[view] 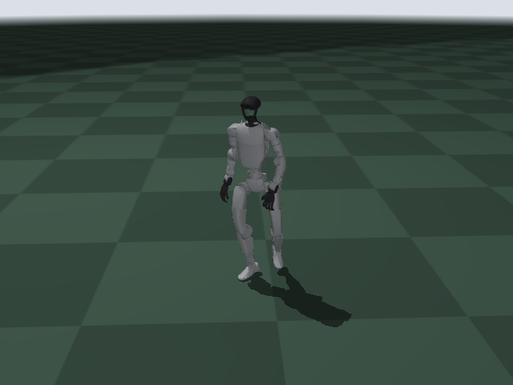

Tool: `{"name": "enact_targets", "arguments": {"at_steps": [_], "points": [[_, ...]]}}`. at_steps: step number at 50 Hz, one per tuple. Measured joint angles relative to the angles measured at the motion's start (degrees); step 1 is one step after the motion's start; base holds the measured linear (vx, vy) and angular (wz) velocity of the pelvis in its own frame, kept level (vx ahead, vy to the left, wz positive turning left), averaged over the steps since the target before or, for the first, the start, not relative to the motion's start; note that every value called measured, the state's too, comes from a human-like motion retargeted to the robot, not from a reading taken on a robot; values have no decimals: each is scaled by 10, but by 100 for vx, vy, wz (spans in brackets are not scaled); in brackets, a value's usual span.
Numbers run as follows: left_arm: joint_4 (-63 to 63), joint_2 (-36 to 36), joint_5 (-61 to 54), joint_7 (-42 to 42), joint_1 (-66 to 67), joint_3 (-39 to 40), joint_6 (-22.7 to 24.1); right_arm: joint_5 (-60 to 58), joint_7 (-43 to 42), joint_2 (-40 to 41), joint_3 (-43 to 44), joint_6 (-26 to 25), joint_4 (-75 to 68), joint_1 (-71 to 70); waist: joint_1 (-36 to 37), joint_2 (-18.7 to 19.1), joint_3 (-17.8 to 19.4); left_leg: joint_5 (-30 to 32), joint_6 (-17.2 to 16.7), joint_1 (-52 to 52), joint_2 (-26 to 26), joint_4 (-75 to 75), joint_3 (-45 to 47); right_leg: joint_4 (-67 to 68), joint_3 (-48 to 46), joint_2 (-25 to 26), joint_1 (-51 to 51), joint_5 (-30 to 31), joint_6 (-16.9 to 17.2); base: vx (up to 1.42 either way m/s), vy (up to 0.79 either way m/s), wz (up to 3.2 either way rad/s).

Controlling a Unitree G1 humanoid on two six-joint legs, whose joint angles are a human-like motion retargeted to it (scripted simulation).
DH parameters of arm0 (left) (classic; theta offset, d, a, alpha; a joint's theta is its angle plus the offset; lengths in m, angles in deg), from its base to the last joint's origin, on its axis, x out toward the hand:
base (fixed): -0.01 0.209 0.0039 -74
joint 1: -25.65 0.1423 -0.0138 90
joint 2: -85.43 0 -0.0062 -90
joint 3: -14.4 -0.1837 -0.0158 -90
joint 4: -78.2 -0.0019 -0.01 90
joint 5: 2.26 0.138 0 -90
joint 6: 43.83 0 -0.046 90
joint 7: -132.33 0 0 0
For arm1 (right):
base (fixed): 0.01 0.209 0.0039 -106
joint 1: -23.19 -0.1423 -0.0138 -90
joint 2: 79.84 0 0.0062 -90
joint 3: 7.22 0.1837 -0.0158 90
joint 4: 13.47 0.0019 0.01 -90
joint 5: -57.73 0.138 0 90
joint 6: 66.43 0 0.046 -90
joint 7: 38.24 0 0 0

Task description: Walk run

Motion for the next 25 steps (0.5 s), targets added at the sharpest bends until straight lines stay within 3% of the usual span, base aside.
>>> {"name": "enact_targets", "arguments": {"at_steps": [3, 5, 8, 10, 12, 17, 21, 22, 25], "points": [[-10, 4, 25, 71, 29, 20, -4, -43, -4, 1, -25, -6, 27, -4, 16, 13, 13, -7, 10, -34, 34, -72, -4, -17, 48, 27, 1, 10, 0, 14, 3, -234], [-38, 22, 18, 138, 44, 46, -11, -92, -2, -5, -34, -16, 51, -4, 31, 20, 25, -29, 34, -58, 47, -152, -44, -27, 110, 49, -1, 15, 3, 3, 12, -282], [-90, 50, -21, 170, 53, 75, -26, -126, -2, -28, -38, -15, 67, -4, 59, 32, 41, -42, 19, -83, 6, -230, -267, -40, 199, 89, 2, 23, 9, 14, 15, -292], [-122, 63, -49, 172, 52, 92, -41, -134, -2, -42, -39, -13, 70, -9, 63, 38, 50, -28, -35, -82, -17, -259, -432, -38, 260, 110, -2, 24, 21, 1, 8, -292], [-147, 65, -68, 161, 46, 107, -49, -129, 10, -52, -40, -2, 72, -18, 60, 34, 58, -13, -40, -76, -28, -268, -490, -25, 323, 124, -16, 25, 39, -7, 8, -282], [-221, 56, -97, 159, 27, 134, -56, -67, 46, -47, -33, 42, 71, -34, 1, 20, 59, -90, 64, -50, -11, -272, -324, -9, 409, 141, -54, 21, 81, -13, 9, -197], [-307, 62, -130, 132, 9, 188, -106, -50, 78, -42, -48, 70, 61, -58, -50, 16, 59, -93, 51, -37, 5, -292, -263, -31, 444, 147, -83, 28, 133, -31, 15, -227], [-322, 59, -143, 110, 5, 197, -123, -56, 81, -41, -56, 73, 61, -65, -62, 14, 61, -94, 53, -33, 12, -297, -233, -37, 425, 138, -92, 25, 134, -45, 13, -251], [-339, 48, -168, 48, 1, 212, -153, -69, 68, -46, -87, 91, 67, -72, -69, 6, 65, -99, 70, -5, 19, -324, -157, -35, 221, 82, -125, -11, 65, -35, 10, -300]]}}
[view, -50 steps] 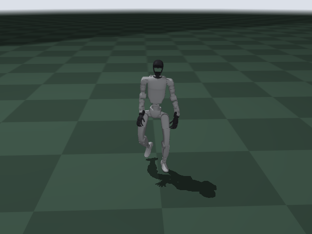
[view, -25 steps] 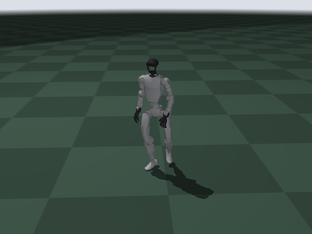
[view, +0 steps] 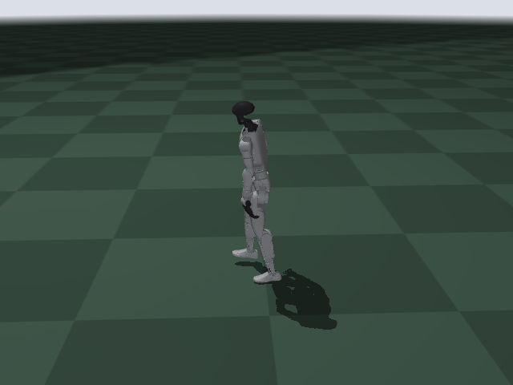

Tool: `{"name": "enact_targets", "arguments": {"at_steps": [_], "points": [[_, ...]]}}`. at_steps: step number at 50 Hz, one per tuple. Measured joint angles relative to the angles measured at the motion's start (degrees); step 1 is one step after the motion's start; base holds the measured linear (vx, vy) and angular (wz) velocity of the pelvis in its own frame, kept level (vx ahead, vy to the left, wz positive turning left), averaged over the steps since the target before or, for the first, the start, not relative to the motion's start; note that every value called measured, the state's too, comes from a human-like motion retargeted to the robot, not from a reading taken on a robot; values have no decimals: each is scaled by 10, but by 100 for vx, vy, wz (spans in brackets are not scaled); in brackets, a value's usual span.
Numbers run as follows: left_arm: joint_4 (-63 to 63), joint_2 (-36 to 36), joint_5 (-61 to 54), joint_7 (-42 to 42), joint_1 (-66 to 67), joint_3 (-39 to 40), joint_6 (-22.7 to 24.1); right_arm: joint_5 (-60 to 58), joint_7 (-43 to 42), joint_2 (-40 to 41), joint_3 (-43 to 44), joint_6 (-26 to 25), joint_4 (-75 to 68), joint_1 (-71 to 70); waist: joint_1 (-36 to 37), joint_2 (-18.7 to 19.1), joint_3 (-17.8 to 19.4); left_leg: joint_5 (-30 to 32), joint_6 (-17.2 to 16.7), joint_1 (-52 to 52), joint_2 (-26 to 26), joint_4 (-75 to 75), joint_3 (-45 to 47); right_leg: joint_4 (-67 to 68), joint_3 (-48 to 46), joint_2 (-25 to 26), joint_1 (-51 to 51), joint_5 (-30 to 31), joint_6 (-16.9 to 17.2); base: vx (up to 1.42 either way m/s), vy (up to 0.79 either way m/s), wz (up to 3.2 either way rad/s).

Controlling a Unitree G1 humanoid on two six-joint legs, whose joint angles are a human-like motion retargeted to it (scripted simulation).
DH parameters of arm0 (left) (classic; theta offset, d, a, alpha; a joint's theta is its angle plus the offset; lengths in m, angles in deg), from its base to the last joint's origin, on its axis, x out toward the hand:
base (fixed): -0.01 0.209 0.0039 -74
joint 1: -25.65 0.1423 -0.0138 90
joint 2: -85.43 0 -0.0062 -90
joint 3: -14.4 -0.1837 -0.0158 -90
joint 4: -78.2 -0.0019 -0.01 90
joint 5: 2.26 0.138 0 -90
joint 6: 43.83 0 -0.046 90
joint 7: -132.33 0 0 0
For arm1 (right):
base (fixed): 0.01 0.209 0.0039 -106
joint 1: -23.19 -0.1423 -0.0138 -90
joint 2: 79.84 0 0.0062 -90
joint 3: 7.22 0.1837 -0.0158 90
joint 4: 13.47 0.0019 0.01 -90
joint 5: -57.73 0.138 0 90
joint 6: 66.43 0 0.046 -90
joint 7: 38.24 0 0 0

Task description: Walk run

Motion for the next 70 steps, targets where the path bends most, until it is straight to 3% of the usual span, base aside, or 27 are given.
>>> {"name": "enact_targets", "arguments": {"at_steps": [3, 8, 15, 20, 23, 27, 30, 33, 35, 38, 41, 44, 47, 50, 53, 55, 58, 60, 64, 67, 70], "points": [[-7, -5, -26, 7, 16, -5, 10, -7, -6, -3, -22, 19, 3, 5, 43, -24, -19, -7, 1, 31, -2, -26, 127, 25, -172, -44, -11, -70, -40, -24, 3, -383], [-61, 8, -71, 58, 23, 8, 29, -11, 12, 25, -41, 35, -9, -6, 78, -49, -31, -11, -13, 82, -11, -63, 322, 115, -392, -111, 5, -133, -42, -31, -8, -334], [-77, -3, -53, 38, 1, -6, 10, -57, 7, 35, -68, 48, -6, -13, 22, -28, -41, -15, -42, 139, -21, -88, 492, 191, -364, -81, 39, -170, -27, -10, -11, -207], [2, -11, 54, 36, -16, -56, -19, -19, -60, 41, -21, 28, -37, 17, 10, 2, -41, -17, -59, 157, -18, -77, 542, 97, -419, -31, 129, -201, -45, 8, -17, -133], [70, -21, 109, 67, -14, -81, 4, 28, -52, 35, 10, 8, -77, 34, 12, 8, -36, -17, -67, 176, -18, -58, 556, 29, -366, 3, 153, -171, -76, 26, -11, -69], [118, -3, 102, 150, 4, -81, 22, 75, -4, 34, 62, -23, -117, 46, 37, -5, -25, 6, -10, 159, -2, 48, 441, -2, -329, -23, 178, -165, -76, 21, 3, -50], [124, 11, 52, 162, 31, -46, 27, 96, 14, 28, 56, 3, -111, 60, 56, -24, -30, 2, 48, 100, -7, 171, 290, -11, -294, -49, 193, -175, -71, 42, -11, -107], [89, 34, 1, 177, 58, -6, 34, 135, -26, 59, 79, -1, -94, 59, 81, -19, -25, -12, 40, 28, -20, 260, 163, -23, -261, -48, 204, -176, -72, 38, -5, -99], [46, 46, -36, 163, 82, 18, 31, 259, -94, 99, 89, -23, -80, 37, 98, -13, -21, -14, 30, -17, -12, 299, 130, -27, -239, -48, 209, -176, -70, 35, -2, -121], [10, 47, -41, 175, 128, 40, 27, 474, -174, 133, 73, 27, -47, -9, 109, -2, -17, -11, 33, -67, -5, 294, 106, -38, -209, -42, 218, -174, -67, 42, 4, -99], [-4, 37, -8, 240, 173, 50, 38, 561, -179, 147, 35, 76, -9, -53, 115, 10, -13, -15, 22, -121, -8, 271, 81, -51, -188, -34, 229, -174, -63, 39, 9, -69], [-17, 30, 27, 292, 202, 62, 51, 523, -96, 145, -13, 94, 47, -84, 122, 18, -9, -26, 17, -173, -13, 248, 67, -61, -175, -29, 241, -178, -58, 50, 12, -48], [-9, 26, 32, 295, 218, 77, 64, 406, -19, 124, -37, 115, 96, -96, 138, 18, -13, -51, 18, -208, -20, 235, 67, -60, -170, -32, 252, -189, -48, 70, 15, -31], [22, 25, 9, 284, 219, 86, 83, 279, -72, 84, -40, 129, 115, -87, 164, 11, -23, -69, 18, -219, -23, 247, 78, -41, -166, -45, 264, -212, -28, 72, 16, -35], [65, 30, -35, 269, 209, 90, 115, 191, -201, 55, -37, 66, 79, -55, 176, 6, -39, -138, 60, -206, -17, 295, 83, 19, -171, -62, 270, -245, 16, 90, 13, -31], [95, 37, -76, 254, 194, 97, 137, 150, -214, 58, -25, 29, 35, -28, 172, 5, -43, -180, 56, -183, 1, 319, 89, 87, -166, -71, 269, -229, 64, 89, 0, -53], [143, 47, -121, 233, 128, 84, 152, 154, -49, 55, 3, 43, -53, 10, 147, 12, -39, -231, 48, -149, 21, 336, 81, 284, -173, -91, 214, -131, 118, 104, -1, -10], [185, 46, -142, 201, 69, 45, 153, 191, 1, 43, 33, 42, -106, 40, 131, 11, -36, -250, 48, -129, 12, 332, 67, 461, -171, -120, 141, -128, 114, 82, -11, 34], [293, 38, -180, 98, -63, -31, 152, 204, -17, 15, 90, 34, -148, 121, 85, -25, -35, -236, 55, -76, -65, 253, 45, 667, -134, -153, -19, -191, 111, 84, -19, 56], [398, 46, -236, 46, -122, -85, 155, 173, -11, -3, 129, 57, -126, 182, 21, -12, -50, -201, 48, -32, -81, 178, 22, 677, -175, -162, -108, -239, 66, 110, -27, 73], [522, 40, -304, 18, -130, -133, 165, 169, -19, -29, 156, 103, -73, 224, -50, 26, -70, -99, 16, 13, -75, 101, 2, 585, -219, -153, -182, -280, 18, 97, -20, 51]]}}
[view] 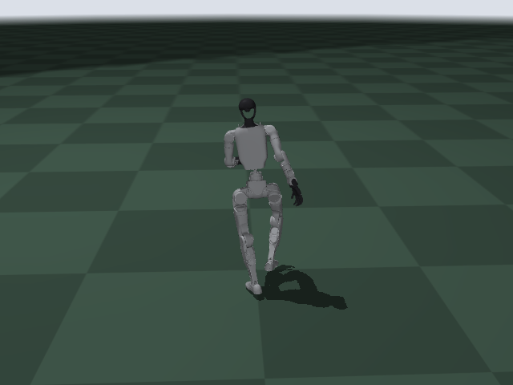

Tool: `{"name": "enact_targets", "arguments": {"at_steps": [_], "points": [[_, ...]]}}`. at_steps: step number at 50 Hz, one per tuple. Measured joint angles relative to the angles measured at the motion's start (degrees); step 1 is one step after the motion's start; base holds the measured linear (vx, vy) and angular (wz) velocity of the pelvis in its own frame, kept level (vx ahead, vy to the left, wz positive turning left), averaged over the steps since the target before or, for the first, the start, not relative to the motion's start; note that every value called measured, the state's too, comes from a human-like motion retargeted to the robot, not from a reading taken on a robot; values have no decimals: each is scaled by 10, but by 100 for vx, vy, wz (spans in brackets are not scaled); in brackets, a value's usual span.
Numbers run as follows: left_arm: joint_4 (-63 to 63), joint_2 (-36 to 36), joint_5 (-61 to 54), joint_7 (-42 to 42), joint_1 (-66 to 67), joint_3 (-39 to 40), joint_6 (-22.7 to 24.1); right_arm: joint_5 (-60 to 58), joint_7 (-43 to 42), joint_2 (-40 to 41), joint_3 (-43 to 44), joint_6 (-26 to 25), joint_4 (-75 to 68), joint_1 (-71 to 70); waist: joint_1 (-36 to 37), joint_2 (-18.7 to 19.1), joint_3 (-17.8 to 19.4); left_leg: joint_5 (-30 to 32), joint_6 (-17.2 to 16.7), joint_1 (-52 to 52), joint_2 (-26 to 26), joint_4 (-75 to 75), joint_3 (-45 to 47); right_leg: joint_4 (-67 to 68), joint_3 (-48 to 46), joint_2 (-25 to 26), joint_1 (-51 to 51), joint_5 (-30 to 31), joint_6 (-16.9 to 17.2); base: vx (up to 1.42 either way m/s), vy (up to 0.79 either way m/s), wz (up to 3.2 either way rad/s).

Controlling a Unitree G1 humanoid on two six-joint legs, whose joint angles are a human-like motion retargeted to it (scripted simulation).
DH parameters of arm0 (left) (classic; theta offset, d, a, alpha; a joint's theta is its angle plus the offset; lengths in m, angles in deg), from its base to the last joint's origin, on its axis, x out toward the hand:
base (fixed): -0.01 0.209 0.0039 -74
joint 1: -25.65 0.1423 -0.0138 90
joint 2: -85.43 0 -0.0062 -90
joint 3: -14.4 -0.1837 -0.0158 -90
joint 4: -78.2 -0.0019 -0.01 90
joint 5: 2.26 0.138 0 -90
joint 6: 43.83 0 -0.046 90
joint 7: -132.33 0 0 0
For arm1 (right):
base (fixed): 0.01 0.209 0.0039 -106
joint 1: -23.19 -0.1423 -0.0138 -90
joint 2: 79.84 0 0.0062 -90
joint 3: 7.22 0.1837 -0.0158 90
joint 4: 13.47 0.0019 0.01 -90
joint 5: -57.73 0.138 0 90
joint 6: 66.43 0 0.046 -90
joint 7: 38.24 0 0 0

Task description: Walk run

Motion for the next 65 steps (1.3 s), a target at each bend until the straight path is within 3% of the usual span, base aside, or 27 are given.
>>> {"name": "enact_targets", "arguments": {"at_steps": [5, 7, 8, 10, 15, 18, 20, 22, 24, 25, 26, 28, 30, 33, 35, 37, 40, 42, 45, 47, 50, 52, 55, 59, 61, 63, 65], "points": [[116, 6, -73, 30, 113, 29, 63, 122, -224, 3, -52, 83, 100, -17, -58, 30, -10, 246, 3, 55, -12, -15, 24, -257, 6, 60, -13, -34, -52, 126, -17, -43], [68, 40, -55, 39, 159, 51, 78, 123, -328, 26, -85, 131, 134, -61, -50, 19, -8, 316, 21, 59, -30, 54, 49, -291, 73, 81, 12, 62, -89, 136, 4, -106], [30, 52, -39, 39, 179, 65, 84, 106, -363, 38, -107, 137, 144, -90, -35, 17, -11, 334, 27, 47, -31, 109, 77, -257, 71, 75, 29, 2, -91, 157, 4, -129], [-68, 63, 14, 54, 218, 81, 96, 84, -360, 66, -155, 139, 150, -142, -6, -7, -28, 289, 57, 18, -50, 239, 137, -248, 147, 85, 59, -34, -71, 164, 11, -92], [-204, 36, 95, 65, 313, 129, 143, 137, -158, 141, -270, 165, 199, -297, 121, -33, -19, 160, 63, -184, 29, 501, 149, -345, 128, 55, 223, -50, -18, 183, 26, -36], [-141, 27, 19, 98, 416, 150, 169, -68, -107, 79, -295, 126, 326, -344, 228, -26, -17, 99, 66, -326, 81, 463, 126, -540, 100, 121, 367, 105, 7, 190, 25, -67], [-133, 48, -26, 116, 454, 185, 208, -202, -96, 30, -267, 76, 374, -350, 291, -47, -7, 79, 67, -398, 71, 369, 108, -599, 91, 120, 424, 270, 43, 125, 2, -36], [-139, 58, -76, 145, 447, 195, 277, -219, -128, 21, -268, 76, 349, -336, 328, -61, 4, 71, 66, -420, 54, 220, 97, -626, 64, 114, 464, 417, 85, 144, -4, -7], [-122, 38, -75, 202, 419, 198, 308, -183, -140, 24, -281, 103, 299, -320, 337, -65, 8, 82, 56, -419, 54, 110, 80, -591, 61, 128, 486, 460, 84, 189, -8, 33], [-110, 18, -55, 244, 401, 195, 306, -168, -134, 24, -279, 121, 270, -314, 330, -61, 6, 86, 48, -415, 49, 72, 58, -553, 58, 141, 490, 466, 72, 139, -21, 103], [-104, 14, -9, 287, 376, 187, 295, -188, -139, 26, -258, 106, 243, -297, 324, -50, 4, 90, 79, -401, 38, 66, 24, -470, 41, 155, 477, 451, 47, 160, -20, 131], [-100, 22, 75, 332, 313, 154, 294, -242, -170, 31, -197, 63, 190, -258, 303, -21, 1, -2, 87, -374, 65, 156, -3, -278, 25, 194, 417, 419, 45, 264, -15, 141], [-107, 29, 107, 322, 243, 86, 293, -280, -223, 47, -147, 28, 121, -199, 304, -6, 15, -68, 69, -338, 79, 230, -34, -51, 23, 167, 346, 341, 39, 227, -22, 28], [-92, 27, 79, 201, 186, 49, 245, -245, -172, 37, -152, 59, 48, -104, 133, 4, -40, -102, 65, -228, 26, 166, -54, 149, 28, 121, 139, 244, 59, 246, -29, 123], [-22, 15, 64, 152, 166, 35, 181, -221, -145, 6, -135, 102, 64, -62, 45, 0, -58, -39, 53, -149, -20, 64, -60, 155, 28, 57, 22, 191, 31, 161, -25, 125], [41, 9, 33, 123, 174, 18, 168, -209, -155, -24, -108, 125, 99, -16, -11, 18, -51, 108, 26, -46, -35, -16, -88, 62, -2, 12, -28, 163, -13, 247, -51, 110], [79, 35, -33, 85, 201, 4, 159, -159, -210, -33, -83, 144, 137, 22, -66, 39, -40, 387, -33, 60, 10, -74, -24, -198, -26, 42, -39, 143, -62, 215, -46, 61], [94, 42, -73, 48, 218, -9, 145, -88, -276, -31, -82, 188, 176, 13, -73, 32, -27, 464, -38, 114, -1, -68, 4, -356, 0, 69, -13, 134, -76, 223, -50, -40], [75, 29, -59, 43, 239, 23, 142, -39, -391, -11, -110, 204, 221, -66, -55, -8, -19, 437, -29, 138, -61, 32, 44, -459, 74, 81, 26, 156, -88, 190, -19, -134], [22, 23, -11, 65, 248, 47, 144, -60, -400, 11, -136, 212, 231, -137, -14, -28, -8, 408, 13, 107, -59, 181, 130, -384, 129, 98, 56, 80, -142, 236, -2, -135], [-92, 37, 72, 79, 286, 84, 170, -39, -300, 56, -197, 207, 195, -214, 39, -50, 2, 315, 98, 24, -39, 399, 171, -286, 117, 17, 152, -13, -90, 276, 13, -10], [-125, 36, 85, 73, 322, 80, 183, 23, -196, 80, -249, 210, 205, -250, 141, -54, -8, 248, 85, -86, -22, 448, 168, -361, 142, 43, 245, -11, -54, 269, 24, -44], [-137, 24, 43, 77, 367, 103, 225, 59, -137, 34, -335, 202, 408, -265, 256, -19, -13, 163, 58, -248, 34, 400, 122, -538, 103, 126, 406, 137, -5, 160, 15, -96], [-93, -1, -29, 120, 426, 135, 271, 8, -234, -14, -341, 104, 596, -284, 330, -50, -3, 146, 55, -322, 30, 86, 108, -616, 107, 128, 511, 491, 102, 190, -2, -83], [-71, -8, -50, 146, 404, 139, 290, 29, -299, 7, -343, 91, 573, -268, 334, -44, -2, 140, 43, -339, 41, -32, 63, -574, 78, 142, 532, 528, 90, 200, -12, -22], [-64, -18, -34, 149, 353, 133, 279, 15, -259, 56, -314, 117, 454, -242, 322, -1, 3, 162, 26, -343, 76, -49, -3, -445, 8, 170, 530, 498, 37, 283, -3, 57], [-55, -30, -22, 104, 284, 105, 258, -27, -190, 82, -268, 98, 309, -233, 300, 19, 31, 73, 141, -350, 59, 105, -39, -205, 2, 159, 462, 436, 49, 276, -14, 74]]}}
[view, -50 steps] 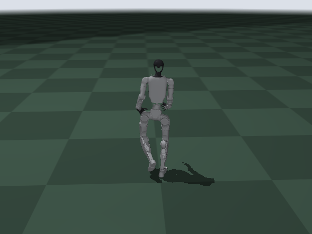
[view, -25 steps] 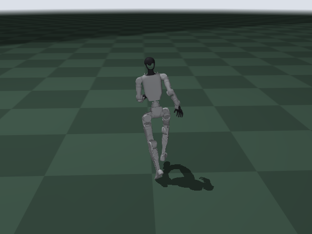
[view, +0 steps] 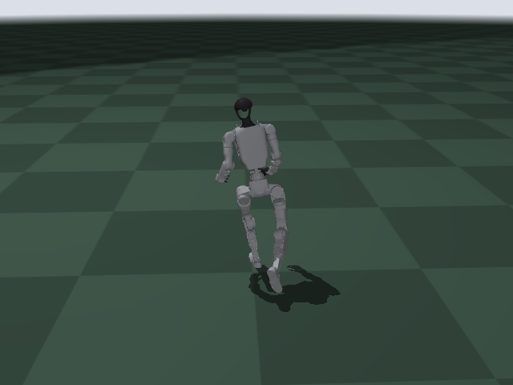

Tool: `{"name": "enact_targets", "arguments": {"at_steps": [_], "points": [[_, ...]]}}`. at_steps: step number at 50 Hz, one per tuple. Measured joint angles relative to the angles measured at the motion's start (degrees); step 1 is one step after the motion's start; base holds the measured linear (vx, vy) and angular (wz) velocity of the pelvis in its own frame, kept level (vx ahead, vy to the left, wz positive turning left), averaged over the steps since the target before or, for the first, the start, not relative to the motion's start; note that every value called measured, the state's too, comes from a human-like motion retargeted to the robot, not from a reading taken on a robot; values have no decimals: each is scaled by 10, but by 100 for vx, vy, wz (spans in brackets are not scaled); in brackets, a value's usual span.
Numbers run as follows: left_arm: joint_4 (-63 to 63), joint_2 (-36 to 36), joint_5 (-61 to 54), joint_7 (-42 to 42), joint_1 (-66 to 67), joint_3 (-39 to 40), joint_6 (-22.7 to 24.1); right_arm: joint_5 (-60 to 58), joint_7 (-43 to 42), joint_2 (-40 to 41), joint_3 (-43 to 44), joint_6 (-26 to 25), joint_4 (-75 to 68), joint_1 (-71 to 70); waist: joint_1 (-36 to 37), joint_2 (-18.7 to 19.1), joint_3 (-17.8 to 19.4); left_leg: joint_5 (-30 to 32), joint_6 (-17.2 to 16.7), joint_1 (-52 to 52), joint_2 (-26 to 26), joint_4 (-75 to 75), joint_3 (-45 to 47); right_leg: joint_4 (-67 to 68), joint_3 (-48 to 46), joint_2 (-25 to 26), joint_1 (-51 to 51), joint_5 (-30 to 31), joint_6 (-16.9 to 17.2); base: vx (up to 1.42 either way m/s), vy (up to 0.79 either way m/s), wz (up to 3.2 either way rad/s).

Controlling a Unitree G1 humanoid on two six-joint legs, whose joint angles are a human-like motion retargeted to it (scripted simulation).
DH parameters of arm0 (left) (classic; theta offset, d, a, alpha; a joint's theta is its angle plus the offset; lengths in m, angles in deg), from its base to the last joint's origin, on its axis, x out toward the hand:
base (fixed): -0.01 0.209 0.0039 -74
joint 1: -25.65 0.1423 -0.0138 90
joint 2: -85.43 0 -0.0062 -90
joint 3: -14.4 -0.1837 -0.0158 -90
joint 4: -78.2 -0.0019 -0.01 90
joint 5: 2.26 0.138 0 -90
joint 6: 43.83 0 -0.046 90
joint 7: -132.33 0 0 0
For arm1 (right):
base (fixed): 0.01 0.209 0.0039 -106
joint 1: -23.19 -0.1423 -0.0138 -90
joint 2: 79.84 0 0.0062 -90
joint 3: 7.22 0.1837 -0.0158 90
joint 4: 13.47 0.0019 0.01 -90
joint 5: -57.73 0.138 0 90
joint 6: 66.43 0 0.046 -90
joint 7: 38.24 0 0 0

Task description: Walk run

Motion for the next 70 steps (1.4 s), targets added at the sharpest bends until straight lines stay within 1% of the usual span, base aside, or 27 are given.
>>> {"name": "enact_targets", "arguments": {"at_steps": [2, 6, 10, 13, 15, 16, 19, 23, 25, 28, 30, 32, 35, 37, 40, 43, 45, 47, 50, 53, 55, 58, 60, 62, 64, 67, 70], "points": [[3, -12, -5, -35, -74, -37, -24, -18, -111, 9, 27, -18, -89, 42, -29, 1, 12, -53, -44, 15, 35, 100, -4, 244, 21, -23, -108, -91, 2, 245, -3, 21], [59, -19, -7, -80, -157, -74, -54, 31, -180, -15, 99, 33, -144, 174, -212, -13, -72, -102, -35, 160, -93, -9, -5, 434, 70, -90, -427, -212, 23, 224, 3, 144], [170, -23, -8, -46, -185, -113, -89, 32, -205, -78, 171, 46, -128, 260, -323, 18, -74, 142, -116, 363, -118, -170, -50, 227, -29, -208, -534, -275, -96, 246, -29, 151], [218, 2, -58, -10, -169, -144, -99, 86, -296, -98, 176, 108, -87, 279, -386, 44, -61, 360, -192, 444, -60, -187, 30, -94, -41, -153, -512, -311, -115, 231, -53, 127], [223, 2, -67, -8, -152, -122, -103, 92, -356, -95, 160, 120, -56, 242, -406, 32, -55, 399, -164, 465, -93, -145, 7, -242, 14, -123, -495, -299, -124, 189, -53, -7], [202, 5, -47, -13, -142, -100, -111, 69, -355, -86, 145, 114, -49, 200, -402, 3, -58, 378, -125, 479, -103, -103, 84, -260, 45, -134, -487, -292, -121, 197, -51, -83], [93, 23, 16, -26, -96, -46, -116, 36, -303, -52, 88, 114, -53, 85, -350, -68, -56, 328, -63, 484, -117, 86, 211, -151, 138, -130, -468, -311, -205, 237, -54, -149], [-84, 59, 84, -37, 7, -33, -77, 88, -193, 27, 49, 115, -82, -10, -195, -123, -47, 260, -67, 340, -143, 310, 187, -97, 160, -177, -306, -429, -138, 313, -29, -51], [-134, 72, 65, -48, 35, -5, -58, 120, -125, 36, 16, 101, -26, -37, -121, -91, -48, 190, -94, 216, -95, 345, 157, -206, 104, -125, -188, -390, -104, 276, -9, -76], [-123, 73, -1, -43, 82, 43, -11, 52, -55, 12, -46, 48, 106, -42, -44, -86, -40, 142, -107, 113, -46, 194, 167, -371, 101, -55, -34, -145, -40, 203, -17, -110], [-95, 45, -26, -19, 110, 59, 17, -2, -47, 2, -45, 13, 159, -42, -1, -97, -34, 117, -116, 71, -43, 31, 145, -426, 61, -53, 31, 46, 42, 147, -31, -98], [-68, 11, -27, 14, 103, 58, 41, -24, -92, -3, -37, -5, 158, -37, 33, -103, -36, 97, -117, 38, -38, -121, 87, -416, 71, -35, 67, 101, 49, 235, -17, -74], [-73, -41, -8, 45, 29, 22, 6, -68, -118, 3, 0, -1, 82, -3, 22, -56, -52, 98, -142, -5, 10, -188, -8, -286, -10, 2, 95, 103, -15, 242, -1, 55], [-105, -25, -27, 0, -46, -13, -31, -104, -100, -1, 35, -8, 6, 34, -9, -15, -35, 102, -37, -8, -2, -73, -44, -62, 34, 44, 49, 79, 6, 269, -7, 114], [-109, -4, -177, -139, -117, -85, -120, -131, -193, -17, 44, -10, -142, 104, -82, 10, -29, -112, -44, 45, 41, 141, -41, 267, 66, 59, -83, -16, 6, 280, -18, 26], [-50, 79, -273, -268, -176, -110, -204, -71, -150, -37, 98, 68, -217, 160, -195, -10, -79, -127, -56, 161, -44, 40, -11, 403, 74, -34, -339, -101, -14, 235, -5, 56], [38, 64, -299, -296, -192, -147, -208, -59, -124, -64, 137, 104, -202, 194, -250, -15, -90, -25, -74, 271, -106, -82, -12, 340, 35, -119, -431, -154, -67, 234, -19, 95], [122, 31, -262, -289, -187, -172, -196, -71, -157, -93, 164, 114, -161, 235, -299, 6, -89, 141, -128, 363, -91, -140, 2, 199, -41, -171, -472, -201, -122, 282, -38, 146], [248, -26, -214, -207, -146, -178, -182, -71, -283, -105, 177, 124, -93, 270, -385, 32, -91, 375, -202, 462, -42, -191, 91, -124, -60, -116, -480, -268, -146, 222, -43, 126], [275, -38, -191, -153, -94, -130, -183, -48, -357, -80, 133, 151, -59, 198, -400, -8, -92, 390, -153, 507, -102, -128, 110, -291, 35, -83, -474, -309, -161, 219, -45, -78], [235, -4, -168, -155, -73, -93, -192, -52, -330, -53, 107, 158, -53, 130, -382, -50, -82, 369, -110, 522, -129, -34, 157, -290, 94, -78, -454, -178, -224, 247, -22, -161], [118, 59, -101, -185, -5, -24, -184, -27, -236, -22, 54, 148, -56, 24, -281, -98, -55, 330, -66, 473, -149, 203, 220, -69, 161, -128, -418, -350, -201, 299, 2, -147], [52, 90, -16, -194, 67, -10, -209, -7, -182, 18, 53, 140, -72, -43, -203, -126, -59, 265, -43, 361, -132, 333, 220, -97, 165, -154, -306, -415, -176, 237, 1, -23], [8, 81, -15, -231, 108, 1, -199, 47, -150, 46, 12, 115, -48, -108, -150, -67, -68, 181, -50, 196, -56, 407, 165, -198, 114, -87, -209, -396, -153, 232, 13, -33], [-28, 91, -83, -222, 136, 18, -161, 43, -116, 71, -17, 69, 14, -121, -95, -40, -65, 128, -73, 96, -31, 362, 121, -317, 91, -32, -102, -288, -125, 239, 16, -102], [-61, 142, -203, -175, 144, 67, -99, 22, -23, 88, -31, 38, 97, -112, -16, -67, -50, 97, -93, 20, -14, 155, 92, -408, 93, -26, 18, -17, -52, 191, -4, -96], [-43, 135, -266, -158, 94, 89, -77, 22, -7, 39, -37, 33, 123, -90, 21, -80, -43, 65, -115, 8, 5, -81, 62, -397, 50, -20, 92, 75, -47, 233, -7, -33]]}}
